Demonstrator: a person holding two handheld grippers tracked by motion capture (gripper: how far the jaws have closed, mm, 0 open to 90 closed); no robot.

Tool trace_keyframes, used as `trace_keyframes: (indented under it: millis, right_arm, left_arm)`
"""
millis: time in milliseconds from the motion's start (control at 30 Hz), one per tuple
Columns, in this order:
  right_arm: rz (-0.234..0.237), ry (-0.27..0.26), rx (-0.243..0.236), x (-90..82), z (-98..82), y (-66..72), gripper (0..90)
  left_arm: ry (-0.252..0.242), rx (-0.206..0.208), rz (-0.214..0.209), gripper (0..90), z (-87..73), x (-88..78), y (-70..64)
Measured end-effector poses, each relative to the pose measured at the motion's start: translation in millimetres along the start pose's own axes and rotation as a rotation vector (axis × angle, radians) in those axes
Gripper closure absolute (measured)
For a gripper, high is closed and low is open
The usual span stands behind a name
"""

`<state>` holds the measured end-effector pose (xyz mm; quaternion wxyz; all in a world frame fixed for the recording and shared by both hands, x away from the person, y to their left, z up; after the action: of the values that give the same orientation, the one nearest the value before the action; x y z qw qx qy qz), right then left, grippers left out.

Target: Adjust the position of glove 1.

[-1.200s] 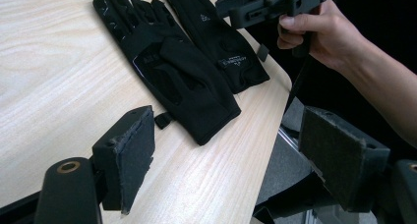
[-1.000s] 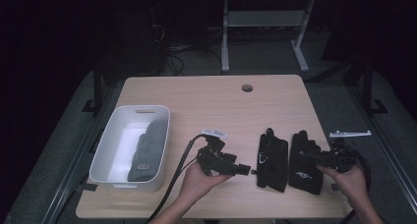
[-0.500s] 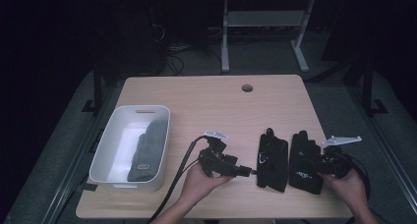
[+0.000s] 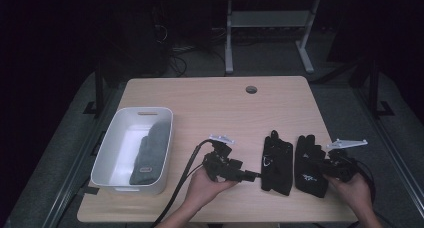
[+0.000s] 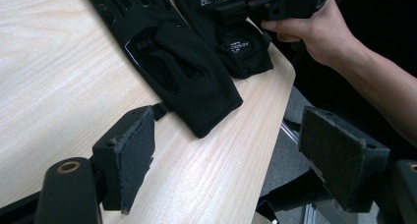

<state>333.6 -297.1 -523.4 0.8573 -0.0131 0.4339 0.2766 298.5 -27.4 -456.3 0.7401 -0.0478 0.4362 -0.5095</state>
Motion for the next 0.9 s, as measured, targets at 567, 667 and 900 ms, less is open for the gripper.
trace_keyframes:
  millis: [567,667,900]
  right_arm:
    - [0.089,-0.117,0.035,-26.5,43.5,31.5,77.9]
    - [0.106,-0.128,0.027,-21.3,53.0,42.6,77.8]
    - [0.13,-0.113,0.006,-3.4,65.4,62.8,77.5]
  left_arm:
    - [-0.005,0.006,0.004,21.5,-0.5,-5.1,1.1]
    - [-0.007,0.005,0.005,21.5,-0.7,-5.8,1.2]
    - [-0.012,0.0,0.005,21.5,-1.7,-8.0,2.5]
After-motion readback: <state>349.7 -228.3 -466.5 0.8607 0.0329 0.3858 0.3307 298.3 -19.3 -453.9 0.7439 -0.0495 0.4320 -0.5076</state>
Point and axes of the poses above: each handheld gripper's, and its own axes: x roughly forward along the jaws, z roughly out of its top, y roughly to its left, the point moved 9 cm from there along x, roughly forward along the jaws, and after that the axes turned 4 degrees about z, right-handed, at the moved point
